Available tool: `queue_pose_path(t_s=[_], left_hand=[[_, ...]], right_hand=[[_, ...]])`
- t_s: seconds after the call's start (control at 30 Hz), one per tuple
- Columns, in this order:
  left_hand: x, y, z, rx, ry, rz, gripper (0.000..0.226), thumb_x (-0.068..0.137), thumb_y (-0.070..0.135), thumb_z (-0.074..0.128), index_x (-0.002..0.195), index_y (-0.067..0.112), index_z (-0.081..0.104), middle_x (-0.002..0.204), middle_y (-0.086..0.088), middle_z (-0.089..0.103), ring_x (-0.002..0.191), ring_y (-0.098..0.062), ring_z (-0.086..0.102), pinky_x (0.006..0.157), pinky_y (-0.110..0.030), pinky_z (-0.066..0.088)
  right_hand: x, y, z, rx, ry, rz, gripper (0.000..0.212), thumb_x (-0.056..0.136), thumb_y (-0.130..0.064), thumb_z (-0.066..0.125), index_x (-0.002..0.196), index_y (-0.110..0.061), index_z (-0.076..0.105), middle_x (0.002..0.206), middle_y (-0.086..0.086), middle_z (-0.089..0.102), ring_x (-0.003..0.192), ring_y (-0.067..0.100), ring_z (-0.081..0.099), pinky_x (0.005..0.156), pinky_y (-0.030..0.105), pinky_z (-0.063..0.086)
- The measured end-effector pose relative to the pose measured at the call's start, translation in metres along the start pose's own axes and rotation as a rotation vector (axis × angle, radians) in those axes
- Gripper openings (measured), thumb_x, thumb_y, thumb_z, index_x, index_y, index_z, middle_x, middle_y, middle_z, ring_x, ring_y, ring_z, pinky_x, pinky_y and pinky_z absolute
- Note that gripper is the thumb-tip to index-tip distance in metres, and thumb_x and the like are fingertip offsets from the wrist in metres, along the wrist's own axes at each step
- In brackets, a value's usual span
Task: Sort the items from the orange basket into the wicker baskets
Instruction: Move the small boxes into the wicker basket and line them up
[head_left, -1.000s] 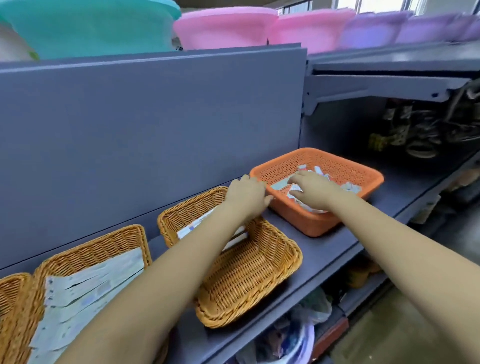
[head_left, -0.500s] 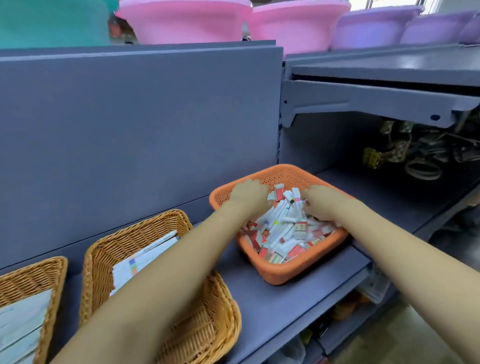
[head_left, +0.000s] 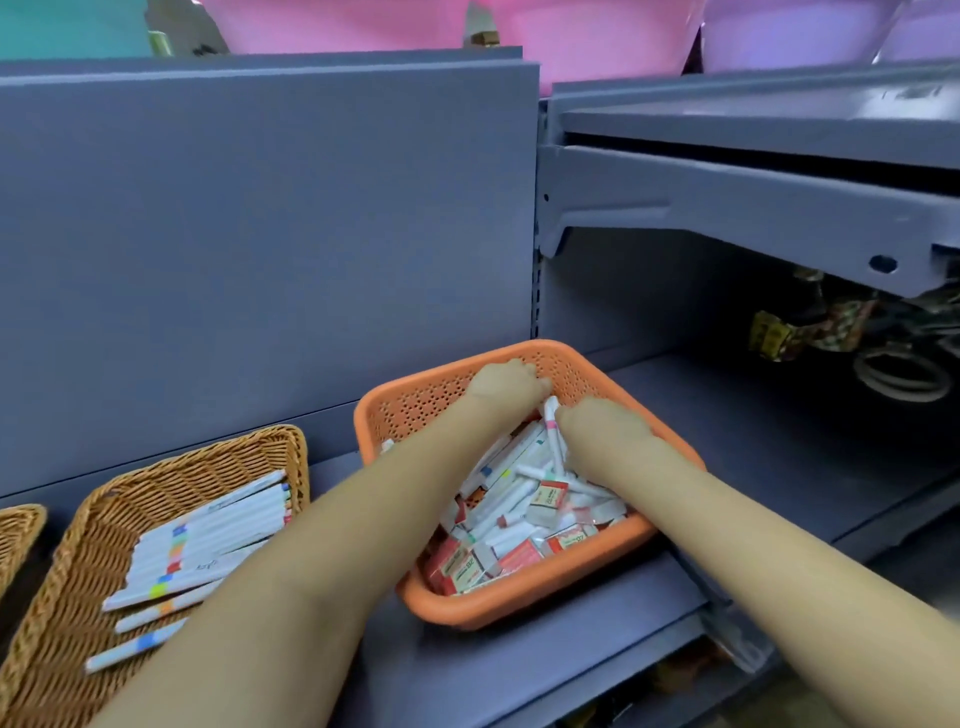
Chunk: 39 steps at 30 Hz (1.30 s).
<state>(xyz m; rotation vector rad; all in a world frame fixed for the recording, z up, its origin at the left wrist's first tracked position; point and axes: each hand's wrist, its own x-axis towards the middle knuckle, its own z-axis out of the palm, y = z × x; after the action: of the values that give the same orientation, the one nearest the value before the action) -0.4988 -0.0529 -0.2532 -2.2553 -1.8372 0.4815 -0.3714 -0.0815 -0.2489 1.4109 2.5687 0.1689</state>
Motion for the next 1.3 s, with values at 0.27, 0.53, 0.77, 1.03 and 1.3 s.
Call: queue_pose_path(t_s=[0.27, 0.53, 0.77, 1.03, 1.3], left_hand=[[-0.015, -0.019, 0.007, -0.01, 0.242, -0.063, 0.035, 0.09, 0.029, 0.06, 0.122, 0.016, 0.053, 0.131, -0.008, 0.038, 0.116, -0.025, 0.042, 0.063, -0.034, 0.039], [-0.091, -0.04, -0.019, -0.584, 0.554, -0.204, 0.02, 0.087, 0.021, 0.059, 0.106, 0.015, 0.058, 0.1, 0.002, 0.06, 0.089, -0.014, 0.055, 0.072, -0.025, 0.04], [-0.168, -0.025, -0.029, -0.813, 0.754, -0.237, 0.025, 0.081, 0.016, 0.071, 0.101, 0.023, 0.059, 0.094, 0.015, 0.057, 0.087, 0.0, 0.054, 0.078, -0.02, 0.047], [-0.224, -0.014, -0.018, -1.046, 0.766, -0.402, 0.017, 0.081, 0.024, 0.073, 0.096, 0.022, 0.066, 0.086, 0.013, 0.064, 0.073, 0.0, 0.058, 0.067, -0.015, 0.045], [-0.259, -0.022, -0.003, -1.417, 0.724, -0.631, 0.039, 0.097, 0.037, 0.047, 0.066, 0.017, 0.061, 0.052, 0.004, 0.055, 0.047, -0.017, 0.044, 0.046, -0.023, 0.034]], right_hand=[[-0.005, 0.008, -0.003, 0.16, 0.137, -0.011, 0.029, 0.091, -0.002, 0.04, 0.116, -0.01, 0.052, 0.115, 0.011, 0.059, 0.102, 0.029, 0.058, 0.067, 0.03, 0.038], [-0.029, 0.031, -0.022, 1.104, 0.347, -0.124, 0.024, 0.081, -0.011, 0.063, 0.09, -0.032, 0.059, 0.089, -0.01, 0.063, 0.08, 0.004, 0.06, 0.07, 0.022, 0.045], [-0.054, 0.007, -0.037, 1.562, 0.257, -0.385, 0.037, 0.079, 0.005, 0.068, 0.105, -0.019, 0.06, 0.103, -0.001, 0.071, 0.097, 0.011, 0.068, 0.084, 0.029, 0.056], [-0.067, -0.028, -0.042, 1.634, 0.217, -0.492, 0.037, 0.078, 0.009, 0.067, 0.103, -0.017, 0.062, 0.099, 0.001, 0.072, 0.096, 0.012, 0.068, 0.085, 0.021, 0.054], [-0.078, -0.068, -0.049, 1.656, 0.177, -0.532, 0.034, 0.078, 0.01, 0.065, 0.1, -0.015, 0.063, 0.098, 0.0, 0.073, 0.091, 0.014, 0.069, 0.08, 0.022, 0.055]])
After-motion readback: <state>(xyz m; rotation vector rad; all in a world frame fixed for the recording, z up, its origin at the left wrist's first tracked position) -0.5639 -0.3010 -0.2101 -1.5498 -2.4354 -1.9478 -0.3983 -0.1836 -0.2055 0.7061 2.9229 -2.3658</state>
